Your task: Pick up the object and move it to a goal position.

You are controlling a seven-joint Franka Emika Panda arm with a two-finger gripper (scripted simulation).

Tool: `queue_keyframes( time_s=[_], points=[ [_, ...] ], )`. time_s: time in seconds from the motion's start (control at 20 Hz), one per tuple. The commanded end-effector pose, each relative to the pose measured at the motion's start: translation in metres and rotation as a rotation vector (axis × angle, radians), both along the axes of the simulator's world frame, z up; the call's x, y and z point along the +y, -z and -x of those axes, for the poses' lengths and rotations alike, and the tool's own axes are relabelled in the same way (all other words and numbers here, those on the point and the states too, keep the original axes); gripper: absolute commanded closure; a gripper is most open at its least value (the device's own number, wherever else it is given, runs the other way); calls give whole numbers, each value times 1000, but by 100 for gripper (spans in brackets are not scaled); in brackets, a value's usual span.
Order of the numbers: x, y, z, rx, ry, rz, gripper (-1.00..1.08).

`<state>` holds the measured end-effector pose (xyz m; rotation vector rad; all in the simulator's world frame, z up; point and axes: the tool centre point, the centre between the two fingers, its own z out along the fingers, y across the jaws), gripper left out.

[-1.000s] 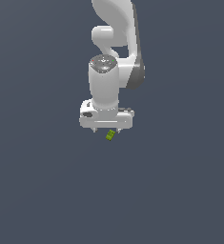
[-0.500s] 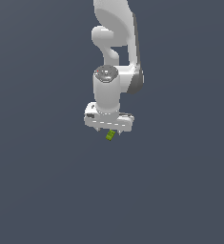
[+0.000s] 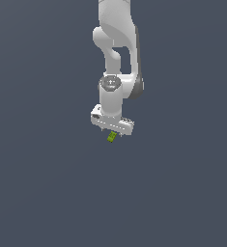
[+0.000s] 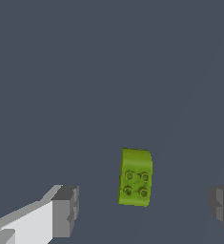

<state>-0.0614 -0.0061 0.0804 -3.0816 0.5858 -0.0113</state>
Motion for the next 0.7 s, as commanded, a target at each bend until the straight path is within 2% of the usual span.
queue_keyframes(
  time_s=[0.0,0.3,0.65],
  points=[
    [1,8,8,3,37,1,-92],
    [1,17,17,8,80,3,-92],
    [1,22,17,8,79,3,-92]
  ],
)
